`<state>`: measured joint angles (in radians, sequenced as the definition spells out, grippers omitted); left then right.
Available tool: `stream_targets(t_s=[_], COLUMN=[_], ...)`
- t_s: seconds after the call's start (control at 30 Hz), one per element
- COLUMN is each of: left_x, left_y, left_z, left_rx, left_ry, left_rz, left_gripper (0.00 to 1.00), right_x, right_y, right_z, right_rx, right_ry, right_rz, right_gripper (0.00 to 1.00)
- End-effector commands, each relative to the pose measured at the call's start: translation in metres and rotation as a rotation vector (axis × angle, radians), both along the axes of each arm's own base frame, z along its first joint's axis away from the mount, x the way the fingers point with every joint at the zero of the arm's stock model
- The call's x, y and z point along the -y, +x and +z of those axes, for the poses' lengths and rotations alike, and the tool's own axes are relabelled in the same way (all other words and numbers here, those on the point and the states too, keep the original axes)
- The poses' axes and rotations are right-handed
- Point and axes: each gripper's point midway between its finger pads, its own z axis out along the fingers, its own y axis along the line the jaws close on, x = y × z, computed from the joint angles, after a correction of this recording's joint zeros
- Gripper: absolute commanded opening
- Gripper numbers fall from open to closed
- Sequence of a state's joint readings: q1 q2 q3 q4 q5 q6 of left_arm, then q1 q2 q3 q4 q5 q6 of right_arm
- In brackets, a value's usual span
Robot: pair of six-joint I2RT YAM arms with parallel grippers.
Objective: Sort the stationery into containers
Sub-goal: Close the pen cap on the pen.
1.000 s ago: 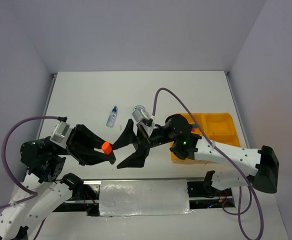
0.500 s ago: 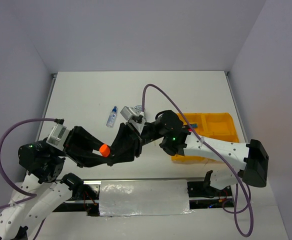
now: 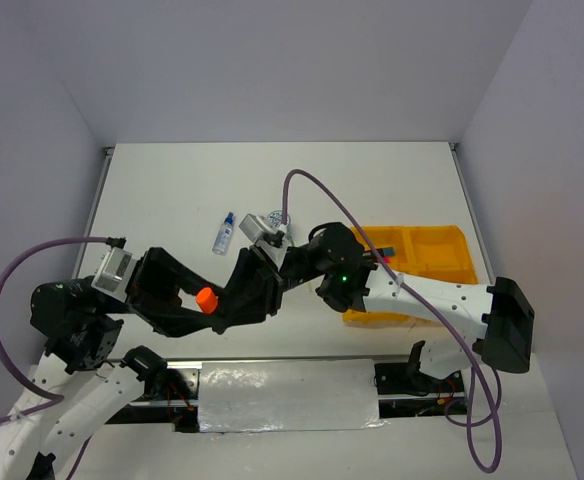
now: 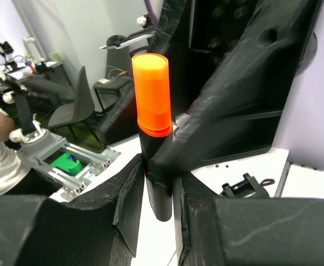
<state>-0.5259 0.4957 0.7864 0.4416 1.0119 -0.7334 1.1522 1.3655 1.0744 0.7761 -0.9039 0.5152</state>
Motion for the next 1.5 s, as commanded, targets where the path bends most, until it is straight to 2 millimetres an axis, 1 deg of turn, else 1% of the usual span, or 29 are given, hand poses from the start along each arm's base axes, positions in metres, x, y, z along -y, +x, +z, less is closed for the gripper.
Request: stream_targets(t_s=[0.0,0.07,0.1,0.17,0.2,0.27,0.33,0.37,0.5,0.53,0.57,0.6,0.63,0.67,0.73,0.83,0.9,0.93,1.0,1.1,1.2,1.3,1.37,1.47], left_x=[-0.001,-0.001,-0.001,-0.001,-0.001,0.000,-0.002,-0.003,-0.007,-0.008,-0.009,-0.009,-0.009,-0.010,-0.011,-0.012,-0.013,-0.013,-0.013,-0.010,-0.009,-0.012,-0.013,-0.012], left_y=[0.016,0.018,0.018,0.020,0.021,0.024,0.025,0.026,0.034,0.036,0.036,0.035,0.034,0.033,0.039,0.044,0.052,0.056,0.065,0.077,0.079,0.081,0.081,0.078], left_z=[0.006,0.004,0.004,0.003,0.002,-0.005,-0.004,-0.005,0.005,0.010,0.016,0.019,0.025,0.027,0.033,0.038,0.043,0.040,0.042,0.030,0.023,0.024,0.023,0.027], left_rx=[0.010,-0.001,-0.006,-0.015,-0.017,-0.038,-0.045,-0.058,-0.107,-0.116,-0.130,-0.128,-0.118,-0.129,-0.153,-0.179,-0.198,-0.215,-0.227,-0.277,-0.289,-0.289,-0.290,-0.273], left_ry=[-0.008,0.000,0.004,0.017,0.022,0.053,0.062,0.077,0.069,0.055,0.044,0.031,0.012,0.000,-0.024,-0.044,-0.056,-0.044,-0.048,-0.001,0.009,0.002,0.005,0.009], left_rz=[0.101,0.113,0.117,0.127,0.132,0.145,0.163,0.178,0.248,0.267,0.267,0.265,0.259,0.258,0.287,0.304,0.338,0.357,0.392,0.428,0.424,0.446,0.454,0.443], left_gripper=[0.66,0.72,0.78,0.82,0.86,0.90,0.99,0.99,0.99,0.99,0.99,0.99,0.99,0.99,0.99,0.99,0.99,0.99,0.99,0.93,0.91,0.91,0.89,0.82], right_x=[0.006,0.005,0.007,0.007,0.009,0.011,0.009,0.011,0.016,0.015,0.015,0.014,0.012,0.011,0.008,0.005,0.003,0.003,0.003,0.003,0.004,0.005,0.002,0.002], right_y=[-0.002,0.002,0.002,0.009,0.010,0.020,0.034,0.044,0.046,0.049,0.050,0.053,0.064,0.068,0.079,0.081,0.081,0.081,0.081,0.081,0.081,0.079,0.081,0.081], right_z=[0.014,0.011,0.012,0.011,0.011,0.008,0.003,0.007,0.005,0.001,0.003,0.001,-0.006,-0.006,-0.013,-0.018,-0.019,-0.018,-0.016,-0.011,-0.010,-0.006,-0.010,-0.012], right_rx=[0.019,0.013,0.015,0.007,0.003,-0.001,-0.026,-0.026,-0.010,-0.006,0.001,0.002,0.010,0.014,0.011,0.021,0.024,0.024,0.023,0.029,0.033,0.037,0.039,0.039], right_ry=[0.056,0.047,0.052,0.047,0.043,0.036,0.006,0.016,0.000,-0.021,-0.021,-0.033,-0.060,-0.067,-0.105,-0.123,-0.128,-0.123,-0.118,-0.113,-0.099,-0.092,-0.112,-0.114], right_rz=[-0.038,-0.065,-0.071,-0.114,-0.130,-0.187,-0.287,-0.356,-0.386,-0.407,-0.422,-0.444,-0.505,-0.531,-0.595,-0.623,-0.625,-0.625,-0.631,-0.642,-0.644,-0.635,-0.639,-0.642], right_gripper=[0.00,0.00,0.00,0.00,0.00,0.00,0.00,0.00,0.00,0.00,0.00,0.00,0.00,0.00,0.00,0.00,0.00,0.00,0.00,0.00,0.00,0.00,0.00,0.00])
